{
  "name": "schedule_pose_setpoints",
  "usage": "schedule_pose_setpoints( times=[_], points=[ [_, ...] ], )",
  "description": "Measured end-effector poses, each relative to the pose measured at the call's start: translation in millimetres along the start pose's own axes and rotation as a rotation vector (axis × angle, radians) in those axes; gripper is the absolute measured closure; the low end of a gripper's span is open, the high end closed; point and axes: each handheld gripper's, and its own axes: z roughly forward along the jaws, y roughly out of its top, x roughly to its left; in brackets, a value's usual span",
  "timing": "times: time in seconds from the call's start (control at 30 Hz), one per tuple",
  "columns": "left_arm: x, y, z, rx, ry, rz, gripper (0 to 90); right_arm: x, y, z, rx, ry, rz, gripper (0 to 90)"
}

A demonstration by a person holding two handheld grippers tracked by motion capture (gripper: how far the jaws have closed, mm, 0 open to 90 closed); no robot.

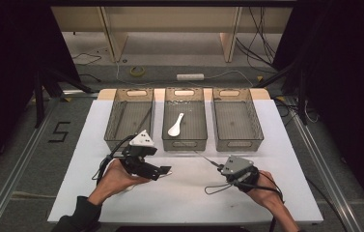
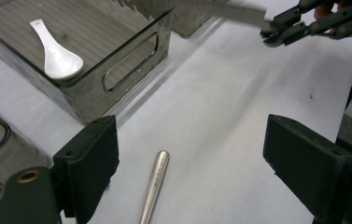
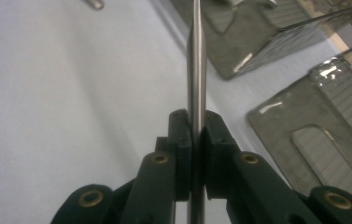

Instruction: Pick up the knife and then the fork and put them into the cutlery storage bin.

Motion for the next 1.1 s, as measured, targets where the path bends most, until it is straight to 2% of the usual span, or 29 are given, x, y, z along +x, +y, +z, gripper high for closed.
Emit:
schedule_pose_setpoints(
  times=[0.13,0.23,0.3,0.5,0.6,0.77,0.93,1.1],
  points=[
    [5.7,-12.0,-2.6,-0.06,0.01,-0.03,17.5,-16.8,3.7,-6.8,-0.017,-0.019,0.068,84.2],
    [8.3,-18.6,-4.7,-0.09,0.02,-0.031,17.6,-32.9,6.8,-10.8,-0.025,-0.027,0.12,84.2],
    [10.5,-22.4,-4.8,-0.094,0.02,-0.041,17.7,-43.8,9.1,-11.5,-0.022,-0.041,0.148,84.3],
    [12.5,-30.1,-3.1,-0.073,0.061,-0.039,17.9,-80.1,17.7,-8.6,-0.01,-0.071,0.252,84.2],
    [13.1,-32.4,-4.0,-0.083,0.06,-0.051,17.9,-98.2,22.7,-4.6,-0.001,-0.083,0.312,84.2],
    [14.2,-35.9,-4.8,-0.088,0.06,-0.06,17.7,-124.6,28.0,8.8,0.016,-0.092,0.383,84.2],
    [13.3,-38.0,-6.7,-0.128,0.062,-0.071,17.5,-142.4,29.1,22.7,0.031,-0.106,0.453,84.2],
    [11.2,-38.5,-9.7,-0.17,0.077,-0.066,17.2,-149.1,31.9,33.9,0.054,-0.121,0.479,84.1]
  ],
)
